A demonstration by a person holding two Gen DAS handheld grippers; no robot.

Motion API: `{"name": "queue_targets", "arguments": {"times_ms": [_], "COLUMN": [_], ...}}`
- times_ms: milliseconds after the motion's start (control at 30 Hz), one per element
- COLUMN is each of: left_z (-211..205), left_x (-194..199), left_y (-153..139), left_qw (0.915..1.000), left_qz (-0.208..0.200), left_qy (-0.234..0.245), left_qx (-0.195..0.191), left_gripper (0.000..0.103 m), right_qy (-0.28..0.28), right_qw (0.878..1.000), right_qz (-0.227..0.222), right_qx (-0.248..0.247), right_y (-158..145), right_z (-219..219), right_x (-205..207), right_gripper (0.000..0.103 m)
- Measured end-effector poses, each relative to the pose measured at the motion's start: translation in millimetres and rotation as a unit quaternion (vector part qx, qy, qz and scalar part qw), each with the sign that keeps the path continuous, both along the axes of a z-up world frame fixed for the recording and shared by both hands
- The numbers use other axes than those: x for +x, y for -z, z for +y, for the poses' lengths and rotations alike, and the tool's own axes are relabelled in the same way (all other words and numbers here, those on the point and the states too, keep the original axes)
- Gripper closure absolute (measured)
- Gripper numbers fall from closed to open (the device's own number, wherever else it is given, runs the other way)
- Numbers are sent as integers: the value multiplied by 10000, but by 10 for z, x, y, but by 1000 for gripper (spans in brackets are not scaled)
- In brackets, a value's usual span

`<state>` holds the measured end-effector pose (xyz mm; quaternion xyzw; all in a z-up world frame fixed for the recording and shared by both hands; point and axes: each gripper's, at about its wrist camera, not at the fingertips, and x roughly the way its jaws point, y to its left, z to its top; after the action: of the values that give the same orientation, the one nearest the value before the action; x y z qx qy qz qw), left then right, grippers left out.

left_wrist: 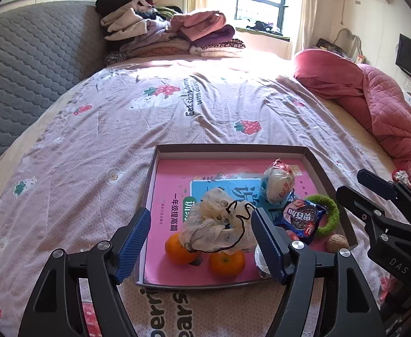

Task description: Organize objects

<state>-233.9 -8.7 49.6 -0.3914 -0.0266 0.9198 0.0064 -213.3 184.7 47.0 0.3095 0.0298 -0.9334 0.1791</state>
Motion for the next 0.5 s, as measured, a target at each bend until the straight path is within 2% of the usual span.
{"name": "queue_targets", "arguments": {"times_ms": [300, 500], "left_z": [27, 53], "left_x": [112, 179], "left_y": [-87, -111], "left_qw": [9998, 9994], "left_qz": [168, 298], "left_qy": [-67, -121], "left_qx": [-71, -113], "left_gripper": [25, 25], "right_qy": [65, 200], "right_qw": [10000, 9998], "right_qz": [13, 29], "right_qx": [-35, -29], "right_y": [-75, -138], "right_z": [1, 12], "right_x": [49, 88], "right_gripper": [42, 34]}}
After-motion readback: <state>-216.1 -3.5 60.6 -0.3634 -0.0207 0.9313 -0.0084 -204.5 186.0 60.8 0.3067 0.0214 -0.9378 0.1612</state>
